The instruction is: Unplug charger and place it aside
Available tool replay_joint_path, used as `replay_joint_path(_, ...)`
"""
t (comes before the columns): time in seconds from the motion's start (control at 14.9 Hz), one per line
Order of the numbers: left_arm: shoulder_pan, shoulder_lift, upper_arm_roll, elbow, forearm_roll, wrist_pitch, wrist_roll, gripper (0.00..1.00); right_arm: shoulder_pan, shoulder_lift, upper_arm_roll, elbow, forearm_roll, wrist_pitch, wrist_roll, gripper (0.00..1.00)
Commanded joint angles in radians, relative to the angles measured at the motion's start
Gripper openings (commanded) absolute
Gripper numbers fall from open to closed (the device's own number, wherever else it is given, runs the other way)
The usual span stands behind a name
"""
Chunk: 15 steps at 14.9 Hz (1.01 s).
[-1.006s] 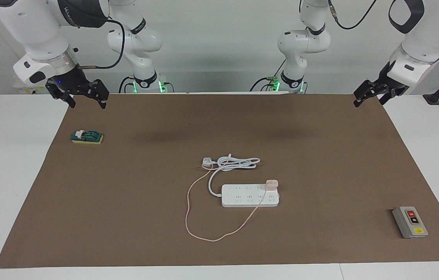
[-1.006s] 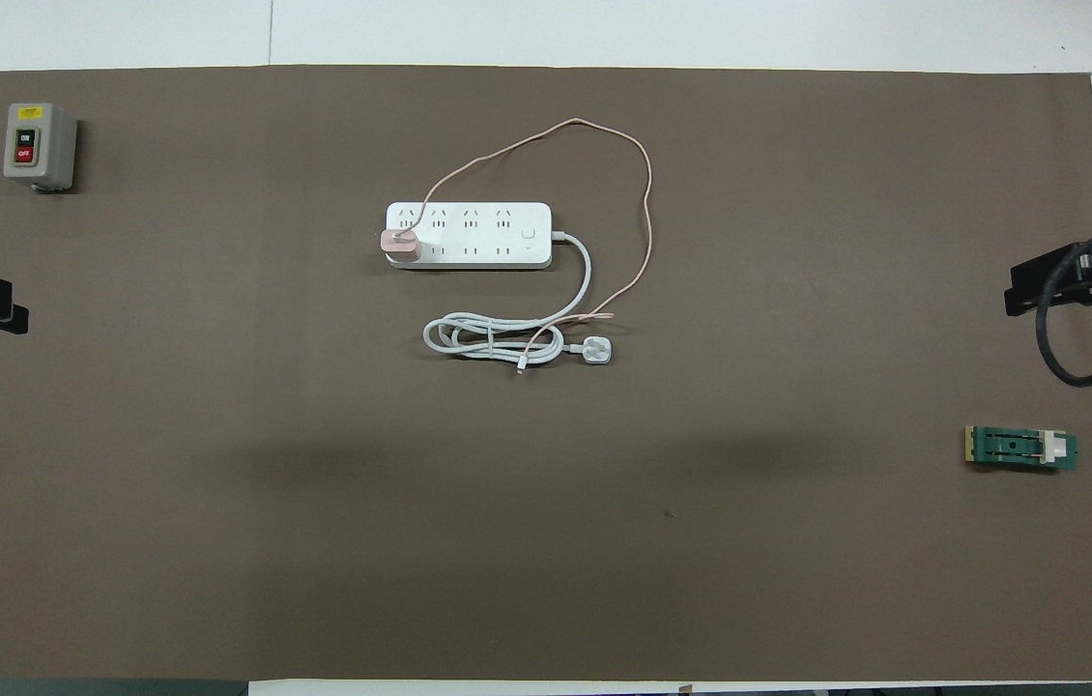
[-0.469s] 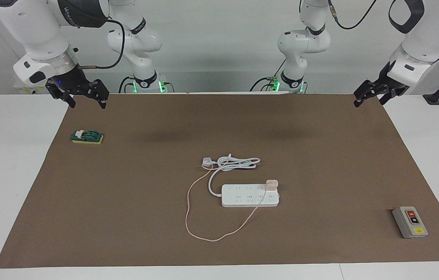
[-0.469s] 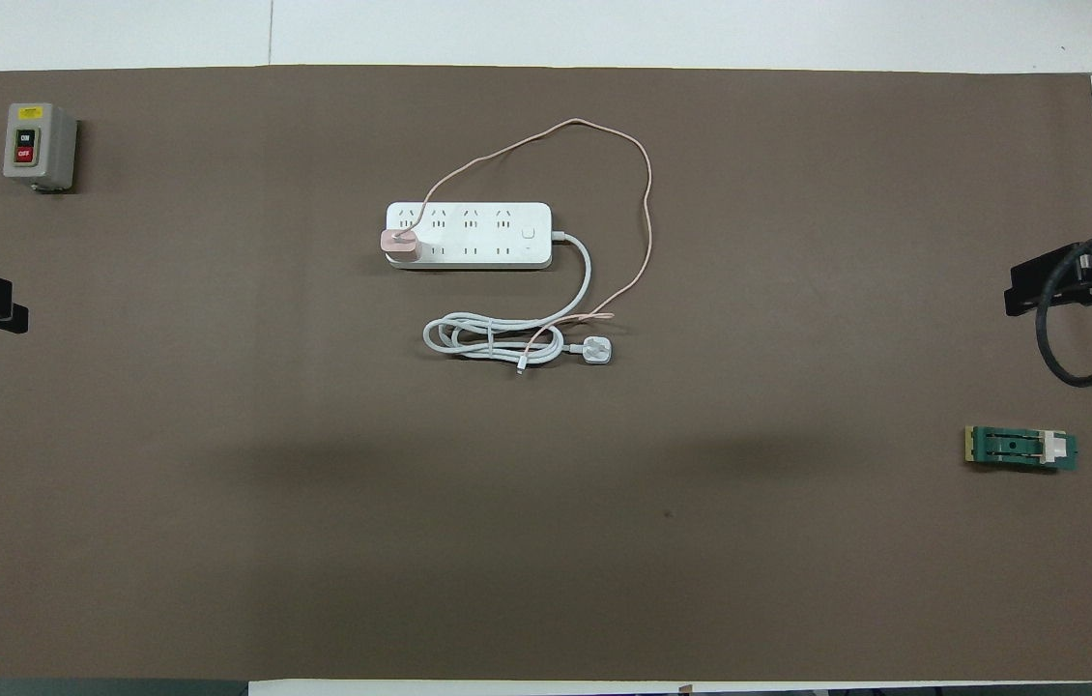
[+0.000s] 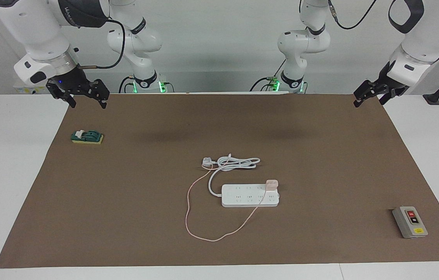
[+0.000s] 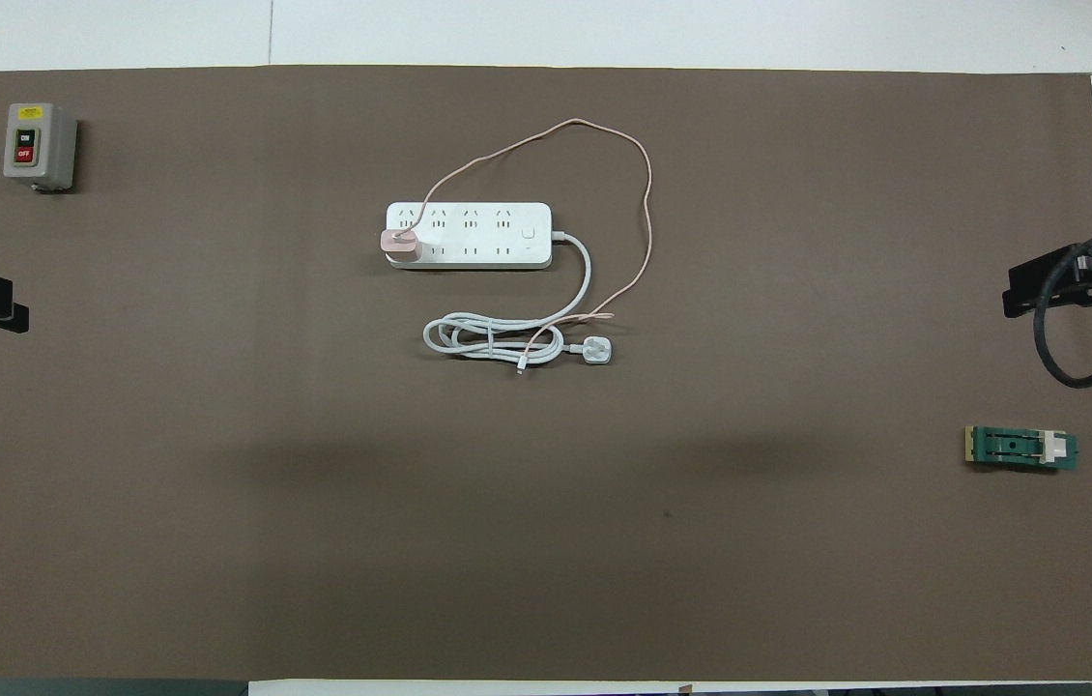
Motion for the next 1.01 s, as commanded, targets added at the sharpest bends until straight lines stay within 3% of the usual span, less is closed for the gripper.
replay_joint_path(0.0, -0.003, 0.001, -0.005, -0.006, 0.008, 0.034, -0.104, 1.00, 0.024, -0.026, 0.013, -0.055, 0.016, 0.023, 0.113, 1.00)
replay_joint_path(0.2, -0.003, 0.018, -0.011, 0.000, 0.008, 0.032, -0.218, 1.00, 0.087, -0.005, 0.015, -0.075, 0.041, 0.058, 0.293, 1.00)
replay_joint_path(0.34, -0.047, 0.074, -0.011, 0.021, 0.008, 0.031, -0.352, 1.00, 0.122, 0.035, 0.013, -0.075, 0.088, 0.095, 0.428, 1.00)
replay_joint_path(0.74, -0.153, 0.342, -0.009, 0.167, -0.047, 0.198, -0.928, 1.00, 0.231, 0.168, 0.013, -0.073, 0.218, 0.245, 0.782, 1.00)
replay_joint_path(0.94, -0.194, 0.415, -0.009, 0.166, -0.047, 0.291, -1.115, 1.00, 0.269, 0.231, 0.013, -0.072, 0.295, 0.342, 0.946, 1.00)
